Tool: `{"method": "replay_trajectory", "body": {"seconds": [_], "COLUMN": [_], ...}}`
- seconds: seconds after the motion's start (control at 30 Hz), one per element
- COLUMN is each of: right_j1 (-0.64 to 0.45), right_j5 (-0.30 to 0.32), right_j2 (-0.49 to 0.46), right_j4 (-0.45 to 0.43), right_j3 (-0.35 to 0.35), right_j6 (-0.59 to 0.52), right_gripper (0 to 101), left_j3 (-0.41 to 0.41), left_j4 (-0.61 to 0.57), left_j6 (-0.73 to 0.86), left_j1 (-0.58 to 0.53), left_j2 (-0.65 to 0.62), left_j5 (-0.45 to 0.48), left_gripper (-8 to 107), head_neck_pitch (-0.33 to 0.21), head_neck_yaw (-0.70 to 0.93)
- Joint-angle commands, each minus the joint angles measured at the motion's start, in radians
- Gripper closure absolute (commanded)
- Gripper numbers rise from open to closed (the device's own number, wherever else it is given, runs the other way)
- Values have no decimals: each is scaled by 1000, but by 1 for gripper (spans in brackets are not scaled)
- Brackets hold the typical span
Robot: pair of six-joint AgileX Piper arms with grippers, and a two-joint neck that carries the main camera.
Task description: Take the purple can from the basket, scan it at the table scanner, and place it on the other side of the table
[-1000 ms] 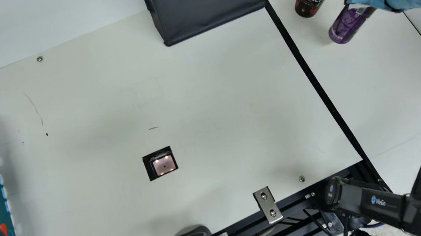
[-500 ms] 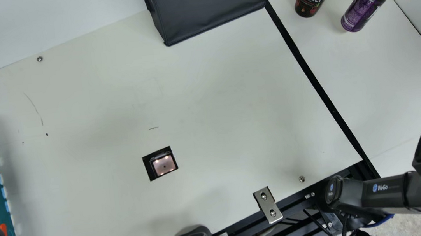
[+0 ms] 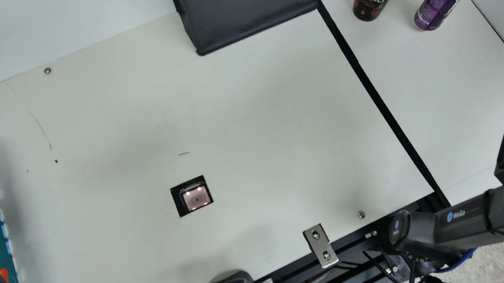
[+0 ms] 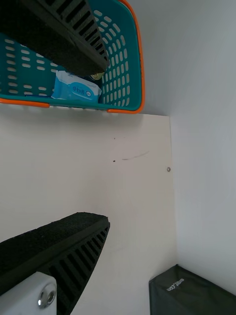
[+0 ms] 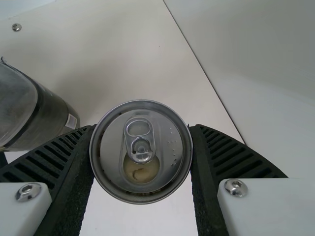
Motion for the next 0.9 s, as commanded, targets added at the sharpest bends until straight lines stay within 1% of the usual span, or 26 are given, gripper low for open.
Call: {"method": "replay_trajectory", "body": {"seconds": [0.0,0.53,0.77,0.87], "right_j1": [0,-7,-3,1], "right_j5": [-5,-22,-40,-50], "right_j2": [0,-18,-34,-46], "right_j4": [-2,5,0,-5], "right_j3": [3,52,74,82], "right_j6": [-4,-36,-41,-40], "right_gripper": [83,29,6,6], "left_j3": [0,0,0,0], "left_j4": [0,0,0,0], "left_j6": [0,0,0,0], "left_j1": [0,0,0,0], "left_j2": [0,0,0,0], "left_j5": [0,0,0,0], "left_gripper": [9,9,9,9], "head_neck_pitch": [-29,-29,-29,-29], "head_neck_yaw": [-2,-2,-2,-2]}}
